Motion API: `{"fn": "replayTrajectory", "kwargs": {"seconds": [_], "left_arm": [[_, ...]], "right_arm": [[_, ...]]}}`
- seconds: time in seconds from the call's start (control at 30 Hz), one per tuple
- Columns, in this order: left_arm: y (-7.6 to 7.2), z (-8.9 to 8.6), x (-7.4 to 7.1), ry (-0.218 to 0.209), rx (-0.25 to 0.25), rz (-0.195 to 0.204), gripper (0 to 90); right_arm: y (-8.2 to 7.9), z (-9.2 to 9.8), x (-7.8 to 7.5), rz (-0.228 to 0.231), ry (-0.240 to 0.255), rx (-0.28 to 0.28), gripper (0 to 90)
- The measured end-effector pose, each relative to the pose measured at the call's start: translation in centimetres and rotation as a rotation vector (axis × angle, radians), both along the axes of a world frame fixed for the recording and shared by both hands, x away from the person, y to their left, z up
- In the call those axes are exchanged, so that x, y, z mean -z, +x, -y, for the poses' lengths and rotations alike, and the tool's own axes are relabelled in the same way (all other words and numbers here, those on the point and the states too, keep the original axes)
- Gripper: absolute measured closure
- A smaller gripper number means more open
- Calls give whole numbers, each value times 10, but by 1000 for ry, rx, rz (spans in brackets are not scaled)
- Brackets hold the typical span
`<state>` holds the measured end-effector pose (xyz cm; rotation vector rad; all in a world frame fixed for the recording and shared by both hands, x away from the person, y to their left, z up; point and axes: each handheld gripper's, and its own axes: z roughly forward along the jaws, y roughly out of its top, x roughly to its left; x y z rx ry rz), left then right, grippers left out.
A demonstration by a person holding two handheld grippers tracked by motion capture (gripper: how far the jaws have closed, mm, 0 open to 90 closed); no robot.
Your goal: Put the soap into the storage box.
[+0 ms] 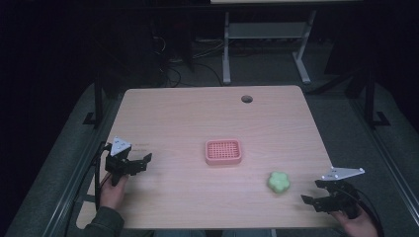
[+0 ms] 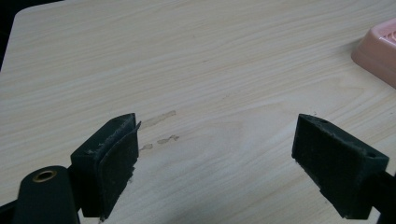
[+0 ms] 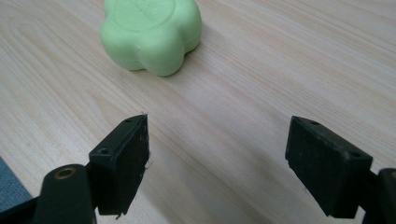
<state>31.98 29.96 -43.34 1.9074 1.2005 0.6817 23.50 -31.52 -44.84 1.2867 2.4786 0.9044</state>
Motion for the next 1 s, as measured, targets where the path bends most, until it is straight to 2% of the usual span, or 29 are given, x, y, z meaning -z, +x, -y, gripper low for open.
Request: {"fn": "replayTrajectory", "kwargs": {"seconds": [0.27, 0.5, 0.8, 1.0], "left_arm": [[-1, 0, -1, -2, 1, 6, 142], [-4, 0, -2, -6, 2, 24, 142], [-3, -1, -1, -2, -7, 21, 142], [-4, -1, -1, 5, -5, 21, 142]], "right_arm": [[0, -2, -1, 0, 1, 0, 214], [1, -12, -5, 9, -22, -26, 213], [7, -27, -13, 5, -55, -55, 214], [12, -35, -18, 21, -75, -71, 214]]}}
